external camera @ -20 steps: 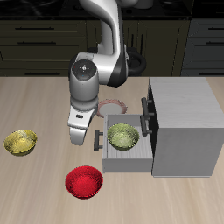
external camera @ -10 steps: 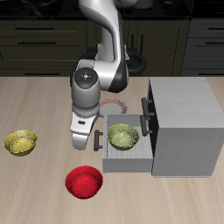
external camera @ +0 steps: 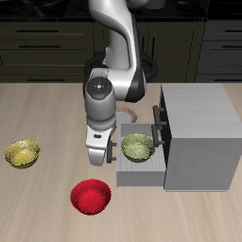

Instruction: Place the green bowl in the bottom drawer of the white cabinet and close the drawer

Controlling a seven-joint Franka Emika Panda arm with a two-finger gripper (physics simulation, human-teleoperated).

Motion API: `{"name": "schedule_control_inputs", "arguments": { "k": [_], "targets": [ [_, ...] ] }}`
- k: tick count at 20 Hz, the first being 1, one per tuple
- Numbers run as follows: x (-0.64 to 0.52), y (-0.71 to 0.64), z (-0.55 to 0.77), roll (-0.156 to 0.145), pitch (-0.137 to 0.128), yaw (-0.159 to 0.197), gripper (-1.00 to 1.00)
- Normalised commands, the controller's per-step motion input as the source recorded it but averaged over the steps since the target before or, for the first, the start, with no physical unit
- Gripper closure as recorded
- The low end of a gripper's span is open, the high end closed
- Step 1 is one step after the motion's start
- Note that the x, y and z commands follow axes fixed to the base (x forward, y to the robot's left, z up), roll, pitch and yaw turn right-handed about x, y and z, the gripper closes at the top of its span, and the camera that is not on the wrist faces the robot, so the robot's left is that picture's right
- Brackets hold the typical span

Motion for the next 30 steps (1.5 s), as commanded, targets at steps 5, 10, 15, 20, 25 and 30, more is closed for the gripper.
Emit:
{"name": "schedule_control_inputs", "arguments": {
  "k": [5, 10, 15, 20, 25, 30],
  "targets": [
    [0.06, 0.21, -0.01, 0.045, -0.006, -0.015, -1.00],
    [0.09, 0.26, 0.03, 0.044, 0.000, 0.019, -1.00],
    [0.10, 0.22, 0.07, 0.044, -0.004, 0.006, -1.00],
    [0.11, 0.17, 0.07, 0.034, -0.019, -0.007, -1.00],
    [0.16, 0.28, 0.06, 0.055, -0.049, -0.022, -1.00],
    [0.10, 0.23, -0.17, 0.049, -0.091, -0.018, -1.00]
  ]
}}
